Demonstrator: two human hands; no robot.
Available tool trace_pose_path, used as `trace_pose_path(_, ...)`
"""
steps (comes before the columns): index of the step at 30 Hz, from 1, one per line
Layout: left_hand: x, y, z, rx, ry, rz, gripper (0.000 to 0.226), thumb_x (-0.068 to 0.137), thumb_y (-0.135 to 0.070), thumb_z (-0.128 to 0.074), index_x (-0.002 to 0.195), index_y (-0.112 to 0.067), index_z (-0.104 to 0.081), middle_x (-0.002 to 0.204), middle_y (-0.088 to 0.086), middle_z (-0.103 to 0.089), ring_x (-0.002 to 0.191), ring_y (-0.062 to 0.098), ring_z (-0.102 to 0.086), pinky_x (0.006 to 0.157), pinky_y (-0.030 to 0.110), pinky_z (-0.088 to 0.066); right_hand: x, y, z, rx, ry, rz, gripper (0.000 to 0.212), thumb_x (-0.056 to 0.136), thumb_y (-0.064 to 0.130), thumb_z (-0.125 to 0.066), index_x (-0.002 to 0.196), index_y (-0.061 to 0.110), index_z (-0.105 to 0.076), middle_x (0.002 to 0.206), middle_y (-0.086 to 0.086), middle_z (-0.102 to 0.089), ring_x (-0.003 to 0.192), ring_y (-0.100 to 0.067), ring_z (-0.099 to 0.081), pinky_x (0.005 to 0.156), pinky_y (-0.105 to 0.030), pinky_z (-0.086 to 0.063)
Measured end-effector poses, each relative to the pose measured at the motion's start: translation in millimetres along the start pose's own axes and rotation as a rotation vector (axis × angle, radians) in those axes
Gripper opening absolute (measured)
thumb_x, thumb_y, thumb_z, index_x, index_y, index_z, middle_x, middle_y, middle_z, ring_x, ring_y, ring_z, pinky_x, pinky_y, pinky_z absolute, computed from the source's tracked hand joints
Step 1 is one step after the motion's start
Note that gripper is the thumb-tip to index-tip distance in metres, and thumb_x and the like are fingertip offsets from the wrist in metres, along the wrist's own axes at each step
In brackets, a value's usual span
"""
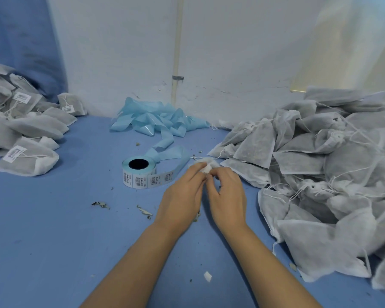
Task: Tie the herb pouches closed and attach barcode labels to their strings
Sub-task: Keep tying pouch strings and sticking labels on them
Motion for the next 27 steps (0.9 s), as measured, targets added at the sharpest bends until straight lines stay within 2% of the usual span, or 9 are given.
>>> trace_pose_path(1, 1, 1, -3, -0.11, 0.027, 0.002, 0.02, 0.096, -0.003, -0.048, 0.106, -0.01, -0.063, 0.137, -0.009, -0.048, 0.116, -0.003, -0.047, 0.088, 0.012, -0.041, -1, 1, 0, -0.015, -0.009, 0.019, 0.01, 0.094, 0.017, -0.051, 0.092, 0.016, -0.061, 0.098, 0.006, -0.061, 0.095, -0.016, -0.051, 0.075, -0.029, -0.038)
trace_pose_path(3, 2, 3, -4, -0.252, 0.039, 0.04, 0.022, 0.097, -0.001, -0.044, 0.103, -0.015, -0.059, 0.136, -0.013, -0.044, 0.122, -0.01, -0.04, 0.098, 0.003, -0.029, -3, 4, 1, -0.019, -0.028, 0.05, 0.017, 0.091, 0.012, -0.051, 0.102, 0.015, -0.064, 0.107, 0.005, -0.064, 0.102, -0.017, -0.051, 0.078, -0.022, -0.034)
trace_pose_path(6, 3, 8, -4, -0.359, -0.02, 0.142, 0.026, 0.097, 0.001, -0.042, 0.115, -0.008, -0.058, 0.124, -0.027, -0.046, 0.114, -0.018, -0.043, 0.093, 0.001, -0.03, -5, 10, 2, -0.01, -0.053, 0.088, 0.035, 0.083, 0.01, -0.049, 0.113, 0.017, -0.066, 0.12, 0.006, -0.063, 0.112, -0.013, -0.049, 0.083, -0.009, -0.027)
trace_pose_path(9, 5, 11, -3, -0.404, -0.05, 0.202, 0.029, 0.098, -0.001, -0.042, 0.12, -0.012, -0.056, 0.113, -0.028, -0.052, 0.105, -0.02, -0.046, 0.088, 0.001, -0.032, -8, 17, 4, -0.024, -0.086, 0.142, 0.042, 0.081, 0.004, -0.053, 0.12, 0.014, -0.065, 0.126, 0.002, -0.062, 0.116, -0.016, -0.052, 0.091, -0.009, -0.027)
trace_pose_path(12, 4, 12, -3, -0.446, -0.037, 0.248, 0.027, 0.098, -0.002, -0.042, 0.105, -0.023, -0.057, 0.106, -0.02, -0.06, 0.098, -0.016, -0.052, 0.084, 0.002, -0.035, -8, 22, 7, -0.046, -0.142, 0.174, 0.037, 0.083, 0.009, -0.053, 0.116, 0.015, -0.068, 0.122, 0.005, -0.065, 0.112, -0.016, -0.056, 0.092, -0.015, -0.034)
trace_pose_path(15, 2, 15, -4, -0.482, -0.009, 0.298, 0.028, 0.097, -0.004, -0.045, 0.091, -0.028, -0.058, 0.09, -0.016, -0.064, 0.083, -0.01, -0.056, 0.074, 0.005, -0.038, -6, 19, 8, -0.019, -0.16, 0.156, 0.027, 0.087, 0.016, -0.057, 0.109, 0.016, -0.072, 0.114, 0.008, -0.069, 0.105, -0.014, -0.056, 0.087, -0.009, -0.033)
trace_pose_path(17, 0, 17, -6, -0.502, 0.019, 0.322, 0.024, 0.096, -0.006, -0.047, 0.09, -0.023, -0.061, 0.087, -0.013, -0.066, 0.079, -0.007, -0.056, 0.072, 0.007, -0.04, -4, 12, 8, 0.053, -0.145, 0.09, 0.022, 0.09, 0.017, -0.062, 0.108, 0.019, -0.073, 0.109, 0.012, -0.068, 0.102, -0.013, -0.054, 0.085, -0.004, -0.031)
trace_pose_path(21, -3, 21, -15, -0.485, 0.115, 0.362, 0.016, 0.096, -0.01, -0.048, 0.086, -0.017, -0.06, 0.081, -0.002, -0.066, 0.079, 0.015, -0.058, 0.073, 0.023, -0.043, -3, 1, 7, 0.224, -0.141, -0.033, 0.019, 0.089, 0.013, -0.064, 0.103, 0.023, -0.074, 0.095, 0.018, -0.065, 0.097, -0.01, -0.053, 0.083, -0.008, -0.036)
trace_pose_path(27, -4, 28, -19, -0.522, 0.122, 0.445, 0.018, 0.098, -0.015, -0.044, 0.082, -0.014, -0.052, 0.075, -0.003, -0.065, 0.071, 0.008, -0.062, 0.067, 0.022, -0.044, 1, -17, 5, 0.478, -0.146, -0.256, 0.019, 0.082, 0.015, -0.072, 0.083, 0.034, -0.073, 0.084, 0.017, -0.07, 0.09, -0.008, -0.064, 0.082, -0.021, -0.048)
Point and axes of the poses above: each hand's wrist, its own x-axis towards the middle knuckle, its own z-axis out of the back of the hand, y = z × x, the point moved 6 cm from there along x, towards the middle knuckle
